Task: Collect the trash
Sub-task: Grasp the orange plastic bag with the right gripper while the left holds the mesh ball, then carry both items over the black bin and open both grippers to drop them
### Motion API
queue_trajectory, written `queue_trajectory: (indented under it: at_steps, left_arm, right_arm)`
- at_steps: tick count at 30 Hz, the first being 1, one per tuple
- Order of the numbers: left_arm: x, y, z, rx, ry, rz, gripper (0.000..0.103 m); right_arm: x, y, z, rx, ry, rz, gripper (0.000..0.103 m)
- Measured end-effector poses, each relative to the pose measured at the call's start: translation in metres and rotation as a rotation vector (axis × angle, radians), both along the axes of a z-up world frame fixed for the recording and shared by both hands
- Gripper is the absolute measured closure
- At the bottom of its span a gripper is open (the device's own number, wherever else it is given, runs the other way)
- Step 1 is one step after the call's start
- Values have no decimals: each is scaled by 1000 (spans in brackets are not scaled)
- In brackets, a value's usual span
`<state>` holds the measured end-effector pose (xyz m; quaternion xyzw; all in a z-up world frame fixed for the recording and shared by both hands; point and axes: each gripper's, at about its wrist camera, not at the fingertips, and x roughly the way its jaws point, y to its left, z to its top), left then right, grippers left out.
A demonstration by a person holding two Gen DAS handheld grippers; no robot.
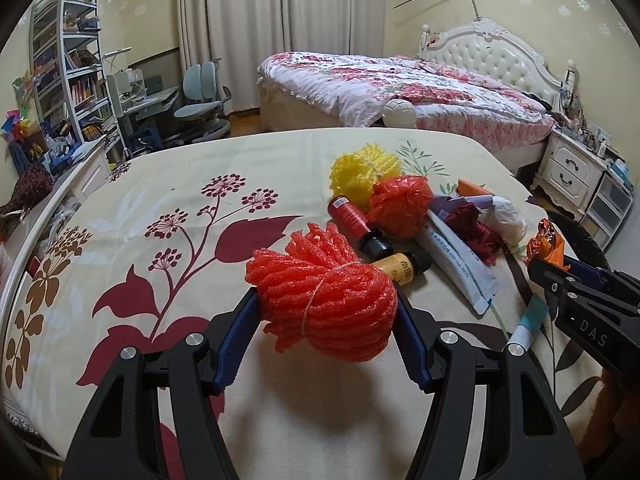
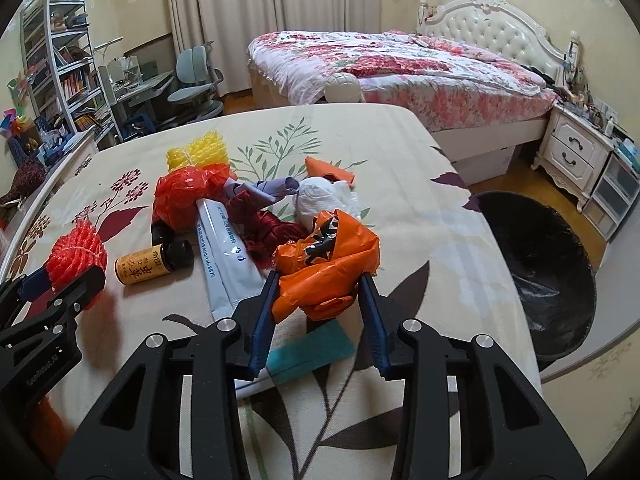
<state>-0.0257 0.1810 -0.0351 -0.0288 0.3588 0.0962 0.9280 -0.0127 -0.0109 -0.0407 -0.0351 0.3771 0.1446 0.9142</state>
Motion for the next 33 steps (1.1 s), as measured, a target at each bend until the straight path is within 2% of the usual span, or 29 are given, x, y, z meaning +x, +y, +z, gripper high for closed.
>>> queue_trajectory:
  at_steps: [8,16,27,33]
  left_arm:
    - [16,-52,22,-10,-56,-113,39]
    - [54,-129,33,-22,-99,-245,39]
    - [114,-214,12,-2,-65,-341,39]
    - [133,-247,1,25,-47,-379,39]
  right_arm:
    - [1,-66,24,-30,-73,-117,65]
    - [27,-142,24,-62,-91,-245,65]
    - [62,-201,0,-60,-66,-308,65]
    - [75,-224,-12,-24,-36,-336,65]
